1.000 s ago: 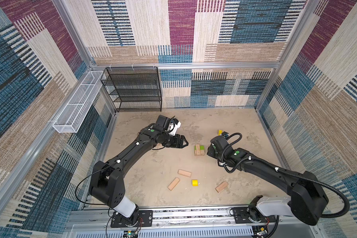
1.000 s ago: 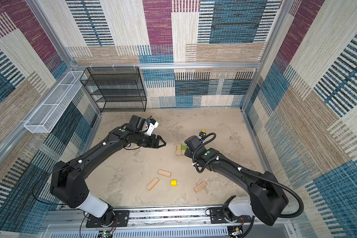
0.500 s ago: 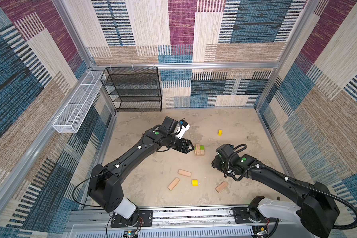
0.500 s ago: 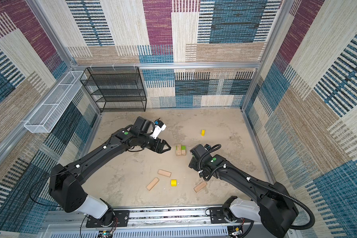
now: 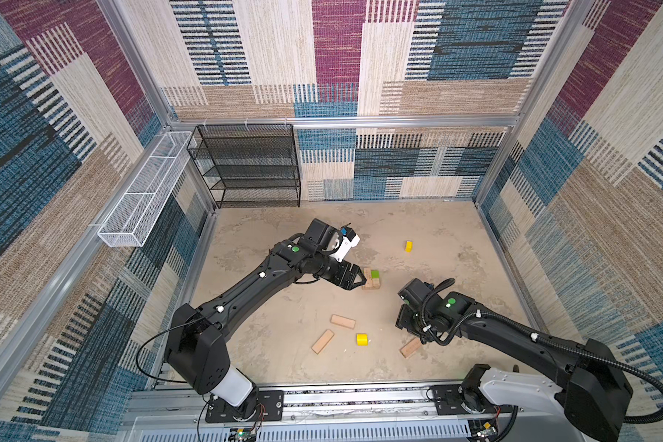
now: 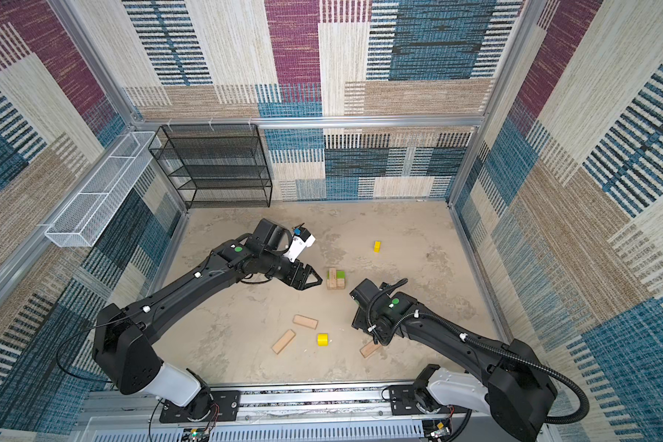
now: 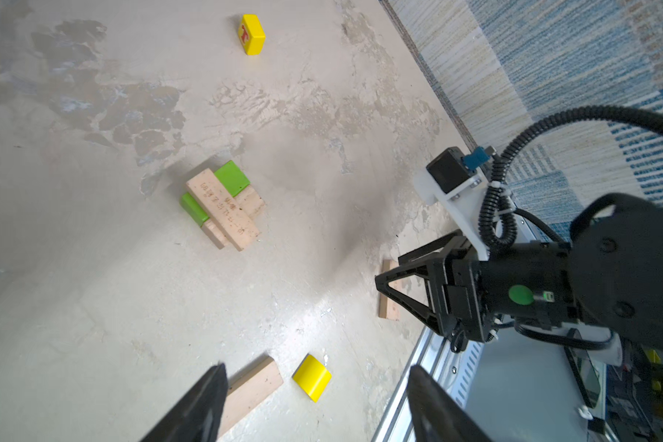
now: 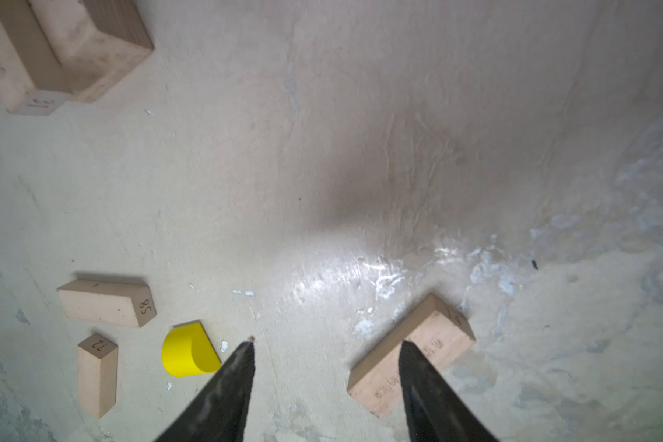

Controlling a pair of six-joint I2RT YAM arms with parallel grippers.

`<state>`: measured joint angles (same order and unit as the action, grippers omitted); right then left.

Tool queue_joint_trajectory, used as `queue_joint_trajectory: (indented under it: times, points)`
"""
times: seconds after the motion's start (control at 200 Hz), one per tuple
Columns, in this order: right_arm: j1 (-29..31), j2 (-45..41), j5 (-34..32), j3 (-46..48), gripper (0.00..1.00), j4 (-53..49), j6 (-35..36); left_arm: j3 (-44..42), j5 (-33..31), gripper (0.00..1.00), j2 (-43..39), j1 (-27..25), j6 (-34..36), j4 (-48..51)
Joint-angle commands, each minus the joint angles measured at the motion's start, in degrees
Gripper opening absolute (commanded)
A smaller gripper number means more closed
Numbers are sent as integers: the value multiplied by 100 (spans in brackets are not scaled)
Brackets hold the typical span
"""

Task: Build the wood block tower
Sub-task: 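Raise the right gripper and move it toward the loose wooden blocks nearer the robot, then lower the open right gripper over the wooden block marked 14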

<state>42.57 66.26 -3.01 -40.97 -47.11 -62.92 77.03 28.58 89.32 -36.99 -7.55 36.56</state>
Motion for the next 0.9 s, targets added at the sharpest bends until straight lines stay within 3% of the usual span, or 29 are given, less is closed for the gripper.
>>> queue_joint_trajectory:
  times: [0.0, 0.386, 0.892]
  points:
    - [47, -133, -16, -9, 63, -302, -222, 55, 75, 78, 51, -70, 166, 68]
    - [94, -124, 195, -27, 63, -577, -81, 128, 117, 79, 187, -130, 298, 182]
    - [295, -93, 366, 134, 69, -552, -394, 206, 127, 79, 375, -177, 246, 272]
